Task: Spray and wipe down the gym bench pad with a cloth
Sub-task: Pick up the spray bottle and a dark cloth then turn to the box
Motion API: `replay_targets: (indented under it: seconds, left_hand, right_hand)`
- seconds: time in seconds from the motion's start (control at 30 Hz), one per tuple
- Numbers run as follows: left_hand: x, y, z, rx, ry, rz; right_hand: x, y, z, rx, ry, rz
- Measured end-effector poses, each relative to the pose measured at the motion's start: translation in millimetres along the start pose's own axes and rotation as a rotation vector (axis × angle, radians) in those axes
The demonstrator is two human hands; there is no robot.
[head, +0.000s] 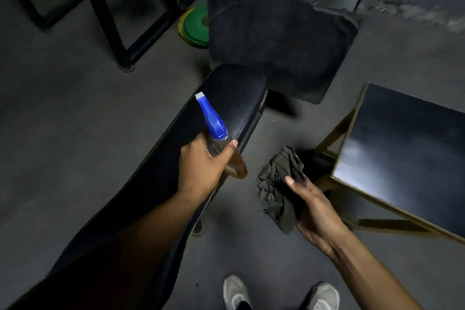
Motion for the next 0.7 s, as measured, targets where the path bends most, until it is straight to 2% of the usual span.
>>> replay_targets:
  seconds: [0.2, 0.43, 0.7]
  left_hand:
    - [-11, 64, -100, -0.072, 0.112, 0.083]
    - [-17, 132, -218, -0.047, 0.219, 0.143]
    - [-19, 223, -274, -0.019, 0.259, 0.278]
  right_hand:
    - [-55, -67, 69, -0.059, -0.084, -0.146]
    - [-119, -149, 149, -0.132, -0.217, -0.260]
    - [-151, -232, 170, -0.113, -0.246, -0.362]
Point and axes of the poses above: each hand's wrist, its own x-axis towards the middle knuckle, its own y-axis out of the palm, z = x × y, the point moved 9 cm from there along x, towards the middle knuckle, and after that the axes turned 7 degrees about z, right-handed, at the moved point
